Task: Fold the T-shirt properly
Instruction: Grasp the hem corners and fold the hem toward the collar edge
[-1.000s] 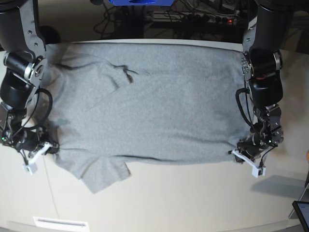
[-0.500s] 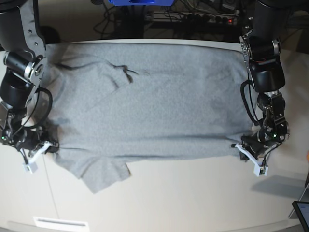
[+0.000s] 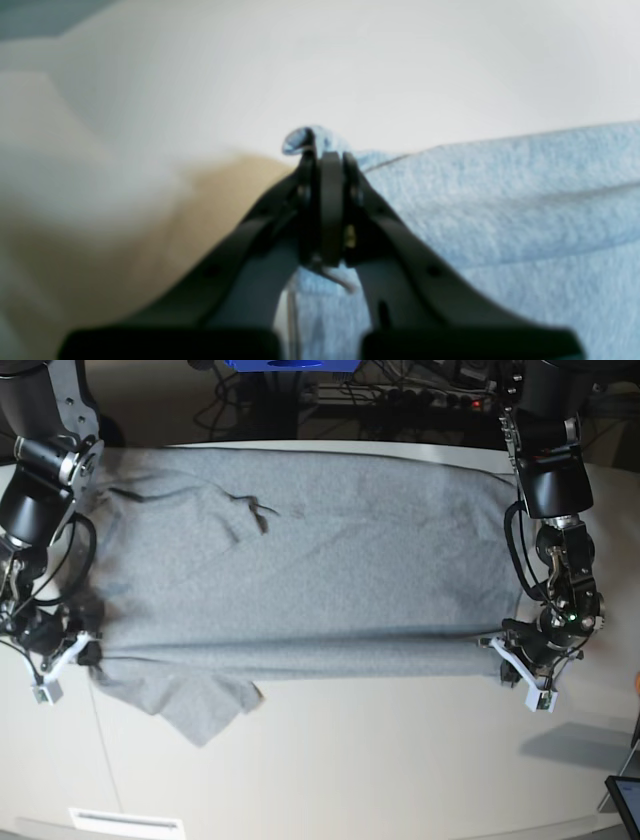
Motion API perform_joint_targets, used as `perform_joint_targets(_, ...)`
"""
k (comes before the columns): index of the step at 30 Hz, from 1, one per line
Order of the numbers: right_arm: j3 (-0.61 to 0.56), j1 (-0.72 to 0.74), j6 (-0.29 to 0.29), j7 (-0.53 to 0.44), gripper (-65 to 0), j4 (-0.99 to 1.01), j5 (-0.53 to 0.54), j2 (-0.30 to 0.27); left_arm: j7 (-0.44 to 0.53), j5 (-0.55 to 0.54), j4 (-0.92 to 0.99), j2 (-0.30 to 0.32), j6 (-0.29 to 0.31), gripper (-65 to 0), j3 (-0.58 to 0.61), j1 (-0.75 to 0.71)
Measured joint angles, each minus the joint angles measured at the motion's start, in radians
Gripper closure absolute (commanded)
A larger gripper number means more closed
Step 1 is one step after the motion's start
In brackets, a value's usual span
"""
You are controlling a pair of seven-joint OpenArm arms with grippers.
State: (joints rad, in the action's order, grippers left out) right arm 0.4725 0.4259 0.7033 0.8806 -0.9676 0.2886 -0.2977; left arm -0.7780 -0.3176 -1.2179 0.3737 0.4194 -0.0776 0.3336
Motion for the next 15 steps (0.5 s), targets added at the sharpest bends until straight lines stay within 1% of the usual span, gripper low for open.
perform_joint_targets(6, -0.006, -0.047, 0.000, 0.049, -0.1, -0.095, 0.000, 0.002, -0.001, 0.001, -0.089, -0.003, -0.002, 0.0, 0.001, -0.067)
perform_joint_targets(9, -0.095, -0.066, -0.006, 0.052, -0.1, -0.157, -0.004, -0.011, -0.001, 0.001, -0.132, -0.003, -0.003, 0.0, 0.001, -0.104)
perform_joint_targets(12, -0.125, -0.087, -0.004, 0.058, -0.1, -0.213, 0.003, -0.003, 0.000, 0.006, -0.174, -0.001, -0.004, 0.0, 0.001, -0.131)
perform_joint_targets(13, -0.124, -0.092, -0.004, 0.071, -0.1, -0.221, 0.003, -0.001, -0.009, 0.005, -0.189, -0.001, -0.004, 0.0, 0.000, -0.141)
perform_joint_targets(15, -0.124, -0.097, -0.004, 0.107, -0.1, -0.221, 0.000, -0.001, -0.069, 0.007, -0.214, 0.000, -0.004, 0.0, 0.000, -0.151)
